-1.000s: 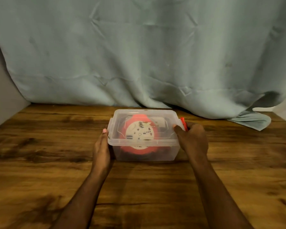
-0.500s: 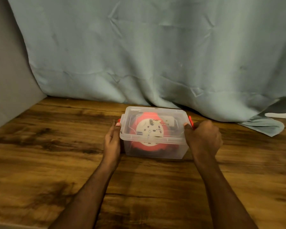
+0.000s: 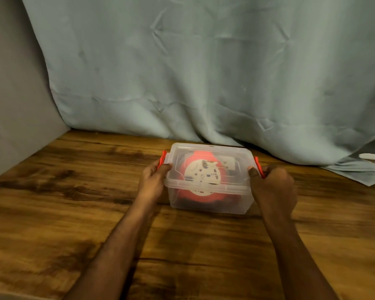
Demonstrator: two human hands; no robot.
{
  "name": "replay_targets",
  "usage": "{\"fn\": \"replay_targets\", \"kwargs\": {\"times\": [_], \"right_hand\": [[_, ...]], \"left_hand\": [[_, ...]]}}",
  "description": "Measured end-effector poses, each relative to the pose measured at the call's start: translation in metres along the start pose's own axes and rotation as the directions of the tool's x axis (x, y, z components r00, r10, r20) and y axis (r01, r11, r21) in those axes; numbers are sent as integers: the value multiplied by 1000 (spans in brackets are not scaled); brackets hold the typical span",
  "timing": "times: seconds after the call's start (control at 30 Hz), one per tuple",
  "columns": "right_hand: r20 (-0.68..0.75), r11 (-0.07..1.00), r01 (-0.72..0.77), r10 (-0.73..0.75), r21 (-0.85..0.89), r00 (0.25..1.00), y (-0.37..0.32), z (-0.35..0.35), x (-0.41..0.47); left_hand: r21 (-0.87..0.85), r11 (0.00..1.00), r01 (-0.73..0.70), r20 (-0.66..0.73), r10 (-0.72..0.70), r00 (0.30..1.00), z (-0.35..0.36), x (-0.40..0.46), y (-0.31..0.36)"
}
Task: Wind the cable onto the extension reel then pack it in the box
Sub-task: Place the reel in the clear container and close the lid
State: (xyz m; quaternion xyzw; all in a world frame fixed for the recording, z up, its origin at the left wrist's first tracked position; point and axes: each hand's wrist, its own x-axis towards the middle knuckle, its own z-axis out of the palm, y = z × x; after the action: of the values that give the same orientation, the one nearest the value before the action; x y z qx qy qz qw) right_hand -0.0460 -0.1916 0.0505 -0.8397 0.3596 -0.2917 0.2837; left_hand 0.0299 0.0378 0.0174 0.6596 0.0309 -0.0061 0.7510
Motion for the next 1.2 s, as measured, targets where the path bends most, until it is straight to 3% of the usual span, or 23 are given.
{"fn": "replay_targets", "kwargs": {"times": [0.07,0.17,0.27,0.33,0.4,0.47,0.63,0.87,1.2], "right_hand": [[-10,999,21,-22,-24,1000,-1,0,0],[-19,997,38,-39,-63,999,-1,1,1],[-21,996,42,-44,-75,999,1,3,3],[-28,991,82,-86,-105,996,1,1,-2],[-40,959,210,-222,-187,974,1,-6,-18],[-42,893,378,-399,-247,916,3,-11,-43],[11,747,596,-621,-295,784,27,5,-91],[279,760,606,-544,-235,791,8,33,-32],[268,746,583,-519,-321,811,-34,91,48]], "left_hand": [[212,971,-112,10,113,994,1,2,2],[575,761,-300,71,319,945,5,3,3],[674,675,-300,99,320,942,7,5,2],[786,541,-300,114,349,930,7,2,3],[853,365,-373,140,529,837,4,-18,8],[825,290,-485,205,647,735,5,-50,8],[843,85,-532,389,588,710,8,-85,-35],[825,36,-563,443,577,686,29,-13,-37],[830,107,-547,435,489,756,68,95,-22]]}}
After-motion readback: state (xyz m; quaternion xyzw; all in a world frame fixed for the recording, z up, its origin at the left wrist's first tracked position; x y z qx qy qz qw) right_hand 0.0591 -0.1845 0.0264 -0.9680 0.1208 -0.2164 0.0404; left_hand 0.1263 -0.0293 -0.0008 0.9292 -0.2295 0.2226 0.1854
